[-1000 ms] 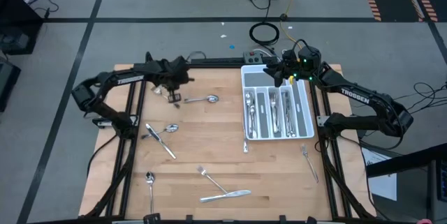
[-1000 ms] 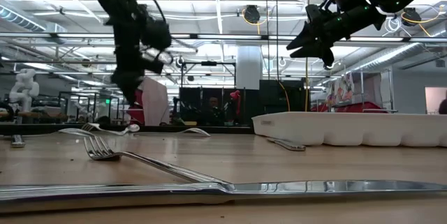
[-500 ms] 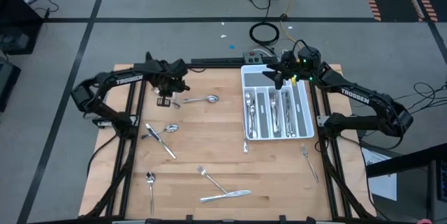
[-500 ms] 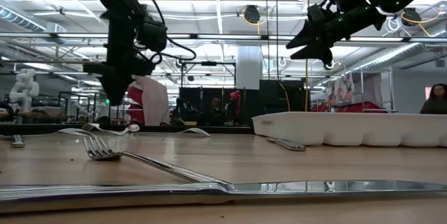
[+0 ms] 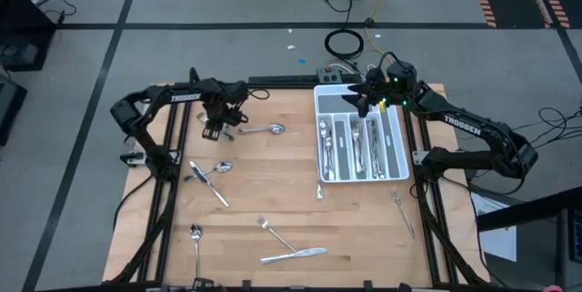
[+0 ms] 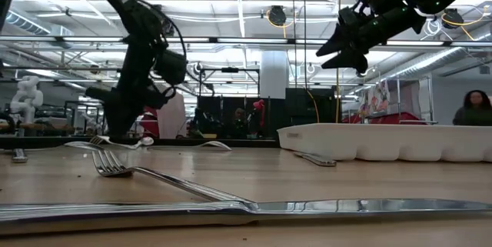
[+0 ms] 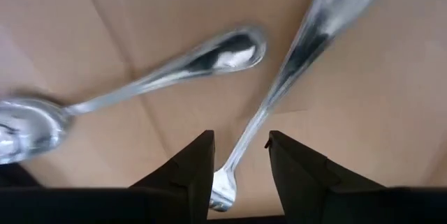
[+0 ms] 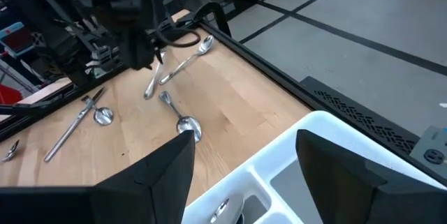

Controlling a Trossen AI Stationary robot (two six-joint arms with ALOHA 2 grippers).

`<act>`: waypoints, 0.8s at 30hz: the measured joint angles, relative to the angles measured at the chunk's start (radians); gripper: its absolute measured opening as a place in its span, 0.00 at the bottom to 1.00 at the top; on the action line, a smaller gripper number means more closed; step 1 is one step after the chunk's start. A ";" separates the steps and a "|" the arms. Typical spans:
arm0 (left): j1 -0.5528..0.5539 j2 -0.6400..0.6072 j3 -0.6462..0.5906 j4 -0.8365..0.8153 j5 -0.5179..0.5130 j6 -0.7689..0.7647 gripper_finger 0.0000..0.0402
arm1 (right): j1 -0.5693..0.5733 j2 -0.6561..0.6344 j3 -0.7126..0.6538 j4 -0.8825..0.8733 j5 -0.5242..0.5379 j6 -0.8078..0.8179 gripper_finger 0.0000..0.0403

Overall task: Sort silverware
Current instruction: Put the silver fork into the white silverware tray

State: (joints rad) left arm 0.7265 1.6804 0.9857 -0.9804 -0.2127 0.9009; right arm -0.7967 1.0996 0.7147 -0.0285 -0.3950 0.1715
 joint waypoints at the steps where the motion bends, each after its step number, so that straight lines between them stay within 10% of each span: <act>1: 0.015 0.008 -0.007 0.004 0.001 0.000 0.36 | 0.000 0.000 0.000 -0.004 0.000 0.000 0.60; 10: 0.069 0.027 -0.139 0.172 -0.066 0.003 0.33 | 0.000 0.000 0.000 -0.016 0.005 0.005 0.60; 15: 0.056 0.029 -0.140 0.191 -0.081 -0.029 0.09 | 0.000 0.000 0.000 -0.015 0.008 0.032 0.60; 24: 0.052 0.006 -0.101 0.158 -0.047 -0.321 0.02 | 0.000 0.000 0.000 -0.021 0.027 0.078 0.54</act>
State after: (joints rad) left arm 0.7787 1.6862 0.8852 -0.8221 -0.2600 0.5804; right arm -0.7968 1.1000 0.7147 -0.0497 -0.3685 0.2493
